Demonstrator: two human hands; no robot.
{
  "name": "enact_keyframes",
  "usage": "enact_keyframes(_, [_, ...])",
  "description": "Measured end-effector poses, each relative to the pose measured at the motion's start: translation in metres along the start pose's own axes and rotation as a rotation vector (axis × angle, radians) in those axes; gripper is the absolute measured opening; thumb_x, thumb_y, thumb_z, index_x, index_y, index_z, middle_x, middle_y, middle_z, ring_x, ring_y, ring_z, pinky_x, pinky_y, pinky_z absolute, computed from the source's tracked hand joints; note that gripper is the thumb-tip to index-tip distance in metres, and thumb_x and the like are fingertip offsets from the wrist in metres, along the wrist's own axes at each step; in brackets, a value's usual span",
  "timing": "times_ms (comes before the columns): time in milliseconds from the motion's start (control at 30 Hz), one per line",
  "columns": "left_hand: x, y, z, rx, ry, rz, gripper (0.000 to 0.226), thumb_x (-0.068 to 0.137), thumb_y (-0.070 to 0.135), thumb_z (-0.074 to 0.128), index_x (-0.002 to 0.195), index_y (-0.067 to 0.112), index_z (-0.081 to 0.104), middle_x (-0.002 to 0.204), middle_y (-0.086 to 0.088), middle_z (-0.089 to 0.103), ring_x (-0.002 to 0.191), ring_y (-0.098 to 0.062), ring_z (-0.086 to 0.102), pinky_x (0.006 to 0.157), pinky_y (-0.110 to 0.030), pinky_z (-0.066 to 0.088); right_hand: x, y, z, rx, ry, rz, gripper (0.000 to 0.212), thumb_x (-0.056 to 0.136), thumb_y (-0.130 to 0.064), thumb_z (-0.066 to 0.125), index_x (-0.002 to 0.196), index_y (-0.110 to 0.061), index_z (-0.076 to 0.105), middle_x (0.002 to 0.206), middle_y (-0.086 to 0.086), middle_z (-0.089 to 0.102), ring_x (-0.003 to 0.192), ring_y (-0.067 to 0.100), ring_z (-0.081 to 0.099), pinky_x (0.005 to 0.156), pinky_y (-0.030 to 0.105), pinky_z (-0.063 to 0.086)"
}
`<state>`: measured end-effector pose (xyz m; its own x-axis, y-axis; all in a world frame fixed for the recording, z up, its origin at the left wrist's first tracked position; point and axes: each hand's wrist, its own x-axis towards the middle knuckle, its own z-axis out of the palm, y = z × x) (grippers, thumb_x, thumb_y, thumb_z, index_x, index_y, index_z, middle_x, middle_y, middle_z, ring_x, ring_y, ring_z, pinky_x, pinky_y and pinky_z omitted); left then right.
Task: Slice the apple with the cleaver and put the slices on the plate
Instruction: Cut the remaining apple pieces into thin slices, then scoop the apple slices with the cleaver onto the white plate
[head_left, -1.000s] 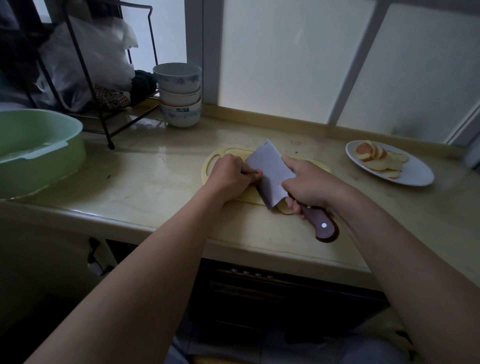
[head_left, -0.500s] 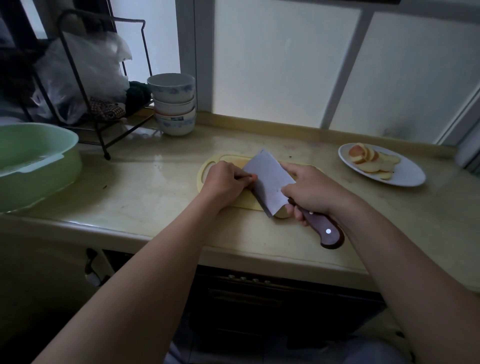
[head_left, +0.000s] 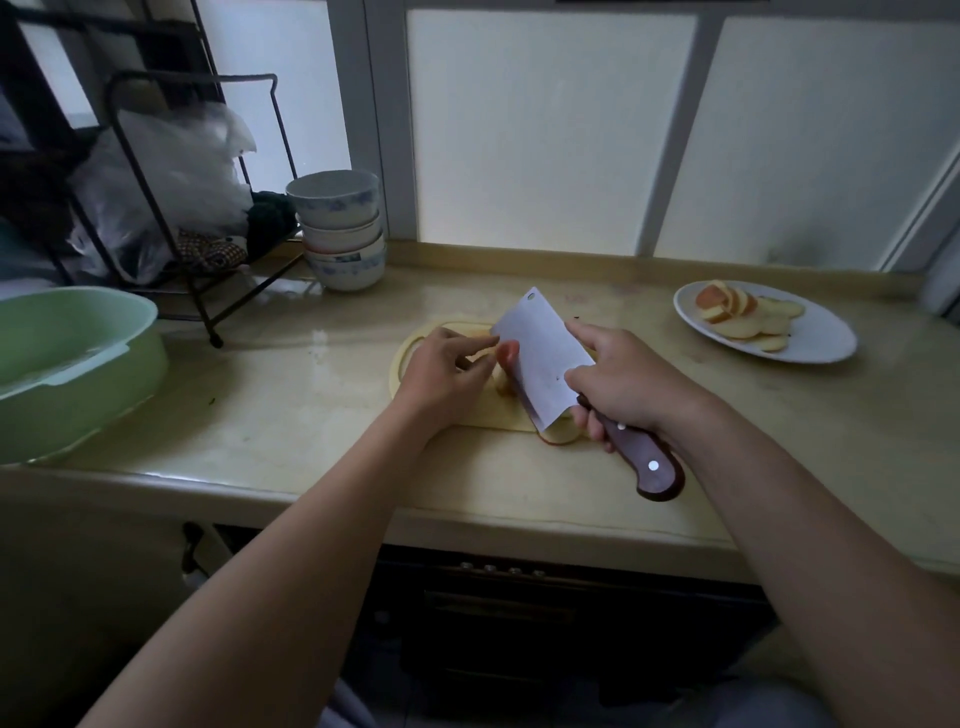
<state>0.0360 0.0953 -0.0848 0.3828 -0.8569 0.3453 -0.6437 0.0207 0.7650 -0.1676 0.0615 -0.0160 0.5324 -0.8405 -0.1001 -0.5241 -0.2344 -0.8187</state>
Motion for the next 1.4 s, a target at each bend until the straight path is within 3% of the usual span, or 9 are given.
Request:
enact_keyframes(233, [-0.002, -0.003, 0.008, 0.146, -0.047, 0.084, 0.022, 0.096, 0.029, 0.066, 0.115, 0.028, 0.076, 0.103, -0.001, 0.056, 0.088, -0.011, 0.054, 0.073, -0.022, 0.039, -0.004, 0.002, 0.001, 0.026, 0.015, -0.002, 0.08, 0.095, 0.002, 0.037, 0.165, -0.036, 0.027, 0.052, 0.005, 0.062, 0.041, 0.017, 0.055, 0.04, 0.028, 0.047])
enact_keyframes(433, [-0.002, 0.002, 0.003, 0.202, -0.076, 0.085, 0.024, 0.095, 0.025, 0.065, 0.117, 0.024, 0.076, 0.102, 0.0, 0.063, 0.091, -0.015, 0.057, 0.074, -0.026, 0.043, -0.011, 0.002, -0.022, 0.042, 0.111, -0.021, 0.079, 0.095, -0.001, 0.041, 0.164, -0.037, 0.028, 0.06, 0.009, 0.066, 0.043, 0.017, 0.057, 0.042, 0.027, 0.048])
enact_keyframes(633, [-0.005, 0.007, -0.002, 0.183, -0.074, 0.048, 0.03, 0.093, 0.034, 0.066, 0.119, 0.023, 0.075, 0.103, 0.002, 0.066, 0.091, -0.011, 0.058, 0.081, -0.028, 0.05, -0.023, 0.024, -0.055, 0.13, 0.245, 0.036, 0.07, 0.098, -0.005, 0.045, 0.157, -0.043, 0.039, 0.06, 0.009, 0.066, 0.044, 0.017, 0.055, 0.046, 0.03, 0.05])
enact_keyframes(900, [-0.003, 0.018, -0.002, 0.19, -0.173, -0.035, 0.055, 0.094, 0.054, 0.059, 0.139, 0.022, 0.06, 0.13, -0.003, 0.056, 0.106, -0.016, 0.058, 0.085, -0.03, 0.046, -0.052, 0.076, -0.092, 0.288, 0.383, 0.165, 0.068, 0.1, 0.001, 0.042, 0.155, -0.039, 0.044, 0.071, 0.015, 0.062, 0.042, 0.013, 0.052, 0.043, 0.028, 0.047])
enact_keyframes(1167, [0.007, 0.027, 0.011, 0.207, -0.221, -0.062, 0.061, 0.094, 0.059, 0.055, 0.145, 0.024, 0.054, 0.143, -0.007, 0.049, 0.13, -0.026, 0.05, 0.107, -0.042, 0.043, -0.052, 0.099, -0.1, 0.343, 0.348, 0.193, 0.059, 0.102, 0.001, 0.044, 0.142, -0.043, 0.05, 0.067, 0.014, 0.061, 0.041, 0.014, 0.051, 0.041, 0.027, 0.046])
enact_keyframes(1333, [0.014, 0.036, 0.023, 0.234, -0.269, -0.042, 0.081, 0.084, 0.073, 0.05, 0.148, 0.024, 0.048, 0.146, -0.01, 0.048, 0.135, -0.028, 0.046, 0.112, -0.045, 0.039, -0.044, 0.1, -0.093, 0.353, 0.287, 0.215, 0.051, 0.103, -0.001, 0.043, 0.124, -0.047, 0.048, 0.071, 0.016, 0.061, 0.044, 0.015, 0.05, 0.041, 0.025, 0.045])
enact_keyframes(1400, [0.014, 0.037, 0.03, 0.242, -0.29, -0.033, 0.077, 0.089, 0.067, 0.055, 0.152, 0.024, 0.042, 0.151, -0.009, 0.044, 0.137, -0.027, 0.044, 0.113, -0.044, 0.038, -0.038, 0.101, -0.091, 0.359, 0.264, 0.22, 0.052, 0.103, -0.001, 0.042, 0.124, -0.048, 0.049, 0.071, 0.016, 0.062, 0.045, 0.016, 0.051, 0.043, 0.025, 0.045])
